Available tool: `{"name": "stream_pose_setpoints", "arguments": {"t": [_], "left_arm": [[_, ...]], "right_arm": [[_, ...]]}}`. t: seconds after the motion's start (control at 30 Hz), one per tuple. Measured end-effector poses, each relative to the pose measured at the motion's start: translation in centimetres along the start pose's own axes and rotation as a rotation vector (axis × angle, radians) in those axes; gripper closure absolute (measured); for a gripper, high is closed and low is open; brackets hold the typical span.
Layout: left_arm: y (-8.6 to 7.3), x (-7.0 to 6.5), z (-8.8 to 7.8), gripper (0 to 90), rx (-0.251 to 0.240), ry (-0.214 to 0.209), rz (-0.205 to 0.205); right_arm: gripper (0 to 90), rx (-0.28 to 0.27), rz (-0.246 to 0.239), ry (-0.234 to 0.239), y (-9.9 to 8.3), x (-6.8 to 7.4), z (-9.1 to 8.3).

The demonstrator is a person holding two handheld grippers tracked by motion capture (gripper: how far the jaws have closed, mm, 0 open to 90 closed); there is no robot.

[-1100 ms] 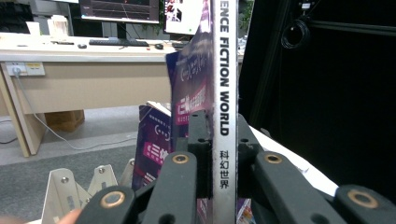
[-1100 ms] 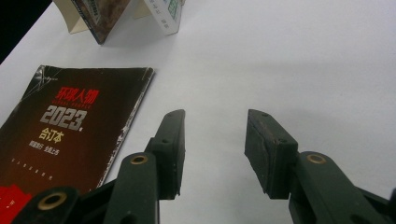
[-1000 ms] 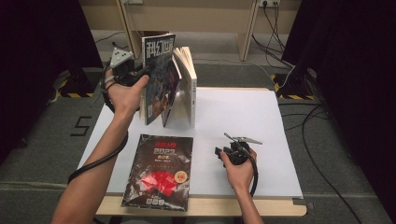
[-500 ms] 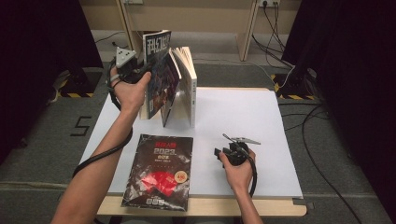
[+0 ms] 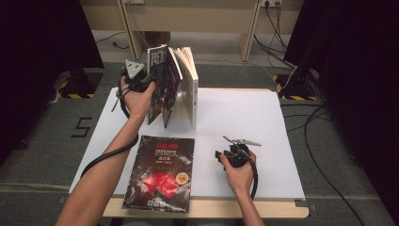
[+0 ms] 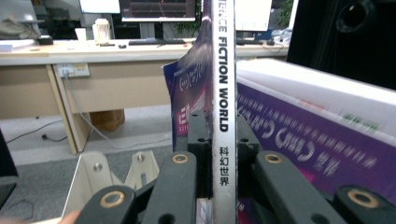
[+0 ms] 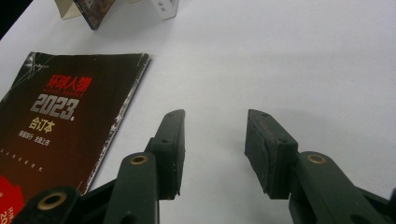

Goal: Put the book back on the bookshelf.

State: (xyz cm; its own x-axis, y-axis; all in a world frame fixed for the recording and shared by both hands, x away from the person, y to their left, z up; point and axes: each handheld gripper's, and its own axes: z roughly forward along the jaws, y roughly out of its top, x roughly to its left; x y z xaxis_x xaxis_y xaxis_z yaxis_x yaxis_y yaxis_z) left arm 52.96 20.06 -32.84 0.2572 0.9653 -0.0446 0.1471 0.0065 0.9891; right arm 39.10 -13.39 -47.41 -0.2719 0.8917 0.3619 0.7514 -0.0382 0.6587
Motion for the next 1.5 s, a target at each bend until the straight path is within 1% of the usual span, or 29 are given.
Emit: {"name": "stream_pose_setpoints", "arguments": {"t": [0.07,0.1,0.2,0.27,0.3,0.33,0.4,0.47,0.5,0.57,0.6,0.63,0.67,0.7,0.77,0.83,0.87,0.9,0.93,0.97,1.0,1.07,1.13,1.17,1.27,1.33,1.37,1.47,1.5], "left_arm": [[-0.9,0.1,0.3,81.7,0.011,0.003,-0.003],[-1.2,0.2,0.3,81.6,0.006,-0.003,-0.005],[-1.2,0.0,0.1,81.5,0.009,-0.013,0.005],[-1.2,0.0,-0.1,81.3,0.031,-0.012,0.023],[-1.2,0.0,-0.3,81.2,0.043,-0.009,0.023],[-1.2,0.0,-0.4,81.1,0.056,-0.015,0.013],[-1.0,0.1,-0.8,80.7,0.095,-0.016,0.003],[-0.8,0.3,-1.2,80.1,0.127,-0.020,-0.020],[-0.7,0.4,-1.5,79.6,0.141,-0.017,-0.024],[-0.5,0.6,-1.6,78.9,0.158,-0.019,-0.045],[-0.4,0.8,-1.6,78.5,0.161,-0.020,-0.063],[-0.2,1.0,-1.6,77.9,0.164,-0.027,-0.089],[0.0,1.3,-1.5,77.0,0.161,-0.047,-0.138],[0.5,1.5,-1.5,76.1,0.156,-0.051,-0.164],[1.2,1.5,-1.3,74.8,0.156,-0.055,-0.158],[1.8,1.5,-1.1,73.2,0.191,-0.080,-0.187],[1.8,1.4,-0.9,71.5,0.192,-0.093,-0.195],[1.9,1.2,-0.9,72.5,0.196,-0.083,-0.175],[1.9,1.0,-0.9,73.7,0.197,-0.081,-0.165],[2.0,0.8,-0.9,74.6,0.210,-0.083,-0.167],[2.0,0.7,-0.9,76.2,0.226,-0.085,-0.156],[1.9,0.4,-1.1,79.0,0.242,-0.093,-0.135],[2.0,0.2,-1.4,81.0,0.251,-0.086,-0.085],[2.1,0.1,-1.6,81.3,0.258,-0.091,-0.079],[2.4,0.1,-2.0,81.6,0.283,-0.098,-0.067],[2.5,0.2,-2.2,81.7,0.291,-0.099,-0.066],[2.6,0.3,-2.2,81.8,0.294,-0.101,-0.075],[2.5,0.5,-2.3,82.0,0.271,-0.108,-0.087],[2.6,0.6,-2.3,82.0,0.251,-0.105,-0.083]], "right_arm": [[58.1,0.001,0.000,0.000,0.0,0.0,0.0],[58.2,0.001,0.000,0.000,0.0,0.0,0.0],[58.2,0.002,-0.002,0.000,0.0,0.0,0.0],[58.1,0.003,0.004,0.000,0.0,0.0,0.0],[58.2,0.002,0.000,0.001,0.0,-0.1,0.0],[58.1,-0.001,0.004,0.002,0.0,-0.1,-0.1],[58.1,-0.004,-0.004,-0.003,0.1,-0.2,-0.1],[58.0,-0.002,0.000,-0.002,0.1,-0.2,-0.1],[58.0,-0.004,0.002,-0.002,0.0,-0.2,-0.1],[57.8,-0.001,0.005,0.002,0.0,-0.2,-0.1],[57.8,-0.001,0.000,-0.001,0.0,-0.3,-0.1],[57.7,-0.001,0.000,-0.002,0.0,-0.3,0.0],[57.6,-0.001,0.000,-0.001,0.0,-0.3,0.0],[57.5,0.001,0.002,0.000,0.0,-0.3,0.0],[57.4,0.004,0.010,0.003,0.0,-0.3,0.0],[57.3,0.003,0.006,0.001,0.0,-0.4,0.1],[57.3,0.006,0.011,0.001,0.0,-0.3,0.1],[57.3,0.004,0.003,0.000,0.0,-0.4,0.1],[57.2,0.003,0.000,0.002,0.0,-0.4,0.1],[57.1,0.005,0.006,0.003,0.0,-0.4,0.1],[56.9,0.006,0.009,0.001,0.0,-0.4,0.0],[56.7,0.004,0.004,0.001,0.0,-0.5,0.0],[56.5,0.005,0.007,0.002,0.0,-0.6,-0.1],[56.5,0.005,0.005,0.001,0.0,-0.7,0.0],[56.4,0.014,0.021,-0.002,-0.1,-0.6,0.0],[56.4,0.017,0.023,0.000,-0.1,-0.6,0.0],[56.4,0.015,0.017,0.000,-0.1,-0.6,0.1],[56.4,0.016,0.019,0.001,-0.1,-0.5,0.0],[56.4,0.017,0.019,-0.001,-0.1,-0.5,0.0]]}}
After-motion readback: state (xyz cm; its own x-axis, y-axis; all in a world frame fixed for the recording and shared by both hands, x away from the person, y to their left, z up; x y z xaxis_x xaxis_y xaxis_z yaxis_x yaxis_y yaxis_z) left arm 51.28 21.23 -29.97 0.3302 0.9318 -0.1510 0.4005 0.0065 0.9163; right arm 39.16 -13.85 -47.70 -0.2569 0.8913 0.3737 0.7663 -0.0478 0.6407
